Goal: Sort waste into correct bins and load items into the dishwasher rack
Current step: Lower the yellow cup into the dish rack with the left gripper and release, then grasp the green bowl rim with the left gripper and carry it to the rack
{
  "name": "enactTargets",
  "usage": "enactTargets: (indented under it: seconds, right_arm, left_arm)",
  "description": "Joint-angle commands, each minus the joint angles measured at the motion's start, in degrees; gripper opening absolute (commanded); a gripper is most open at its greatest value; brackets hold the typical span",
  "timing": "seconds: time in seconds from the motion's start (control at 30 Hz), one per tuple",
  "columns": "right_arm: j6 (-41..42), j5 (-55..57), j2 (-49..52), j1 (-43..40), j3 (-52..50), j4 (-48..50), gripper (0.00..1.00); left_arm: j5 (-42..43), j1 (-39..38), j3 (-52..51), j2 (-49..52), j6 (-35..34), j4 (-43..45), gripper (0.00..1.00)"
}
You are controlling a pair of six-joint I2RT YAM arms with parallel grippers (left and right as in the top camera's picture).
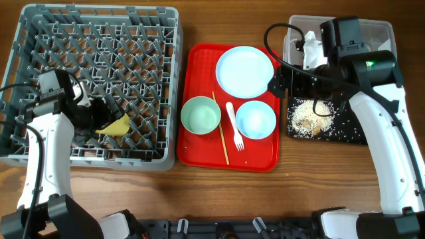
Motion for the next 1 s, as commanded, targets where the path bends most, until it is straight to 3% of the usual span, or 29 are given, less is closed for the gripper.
enactTargets:
  seconds: [0.0, 0.17, 0.3, 0.33, 0.4, 0.63, 0.7, 0.73, 0.8, 0.9, 0.97]
  right_arm:
    - [-0.1, 0.7, -0.5, 0.0, 0.2, -0.1, 1.0]
    - [-0.1, 0.7, -0.5, 0.0, 0.2, -0.2, 1.0]
    - [0.6, 5.2, -0.5, -0.1, 0.2, -1.3, 0.99]
    - [5.7, 11.6, -0.5, -0.5, 0.6, -2.4, 1.0]
    - [10.6, 17.4, -0.8, -2.5, 1.8, -4.0, 1.0]
    - [10.2, 14.9, -1.3, -6.3, 2.1, -5.0, 1.0]
    - [10.2, 14.9, -1.2, -6.3, 2.1, -5.2, 1.0]
    - [10.2, 14.9, -1.2, -6.3, 2.1, -5.3, 1.0]
    - [10.2, 14.9, -1.2, -6.3, 2.1, -5.5, 1.0]
    - [10.2, 14.9, -1.2, -6.3, 2.1, -5.7, 1.0]
    - [10.2, 14.9, -1.2, -6.3, 2.1, -5.7, 1.0]
  left_arm:
    - [1.2, 0.1, 5.7, -2.2, -0.3, 0.2, 1.0]
    - [7.2, -5.0, 10.8, -7.6, -2.3, 0.2, 1.0]
    - [0.7, -17.4, 10.8, -8.9, -2.3, -0.2, 1.0]
    - [0.0, -21.1, 10.8, -8.5, -2.3, -0.1, 1.0]
    - [0.1, -26.6, 10.8, -7.3, -2.3, 0.9, 1.0]
    - [2.0, -42.4, 10.8, 2.1, -2.3, 7.6, 1.0]
    - [-1.3, -47.0, 10.8, 7.3, -2.3, 9.2, 1.0]
    - [-3.3, -48.3, 10.8, 8.9, -2.3, 9.2, 0.97]
    - [-7.1, -50.8, 10.8, 13.4, -2.3, 9.1, 0.82]
    - [-7.5, -53.0, 10.8, 19.1, -2.3, 9.8, 0.77]
    - [-7.5, -54.4, 10.8, 23.0, -2.3, 10.3, 0.64]
